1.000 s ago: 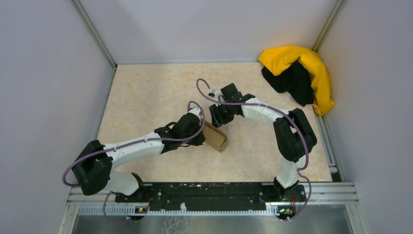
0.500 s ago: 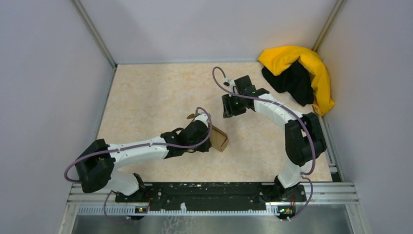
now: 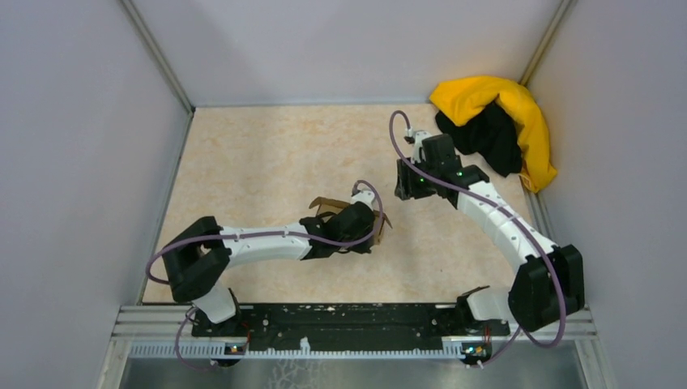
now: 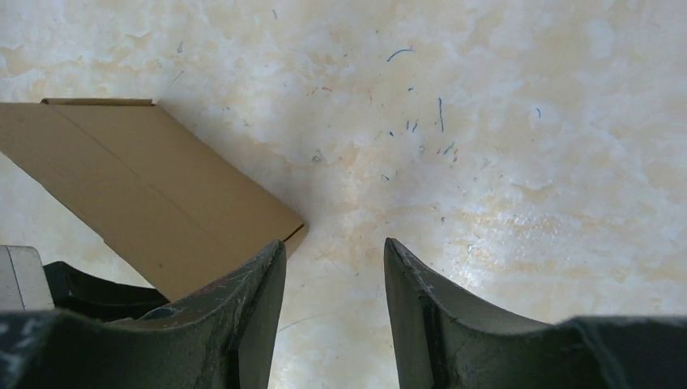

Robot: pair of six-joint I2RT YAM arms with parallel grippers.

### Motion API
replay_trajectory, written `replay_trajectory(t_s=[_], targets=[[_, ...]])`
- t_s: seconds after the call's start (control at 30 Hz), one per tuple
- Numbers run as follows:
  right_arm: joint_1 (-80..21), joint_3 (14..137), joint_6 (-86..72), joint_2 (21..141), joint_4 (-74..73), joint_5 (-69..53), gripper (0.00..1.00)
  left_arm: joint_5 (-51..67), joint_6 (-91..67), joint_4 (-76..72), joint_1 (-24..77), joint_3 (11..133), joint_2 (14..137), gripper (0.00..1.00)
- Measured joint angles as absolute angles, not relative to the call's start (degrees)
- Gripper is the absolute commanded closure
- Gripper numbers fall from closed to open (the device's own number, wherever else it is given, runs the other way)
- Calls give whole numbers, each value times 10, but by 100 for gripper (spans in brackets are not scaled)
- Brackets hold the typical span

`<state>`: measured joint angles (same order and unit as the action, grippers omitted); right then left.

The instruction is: Fold the paper box

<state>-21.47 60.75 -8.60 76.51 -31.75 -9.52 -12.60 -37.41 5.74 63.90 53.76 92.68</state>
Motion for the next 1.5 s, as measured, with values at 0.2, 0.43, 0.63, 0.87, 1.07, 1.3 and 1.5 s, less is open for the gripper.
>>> replay_trajectory(t_s=[0.2,0.43,0.63,0.87,1.07,1.3,1.5], targets=[[-207,576,-92,727,-320,-91,54,-135,-360,44,644,588,977,94],[-206,531,-91,692,-303,-87,58,-142,-346,40,647,613,1000,88],[-204,468,-92,599,-251,-91,60,-140,-340,73,656,613,959,66],[-204,446,-70,550,-220,-136,66,-151,-327,110,661,593,833,61],[-226,439,-53,550,-215,-147,66,-166,-302,141,660,569,806,64],[-299,439,-26,576,-218,-119,64,-168,-288,157,660,565,825,46],[-303,439,-15,580,-223,-94,64,-193,-244,191,659,568,827,10]])
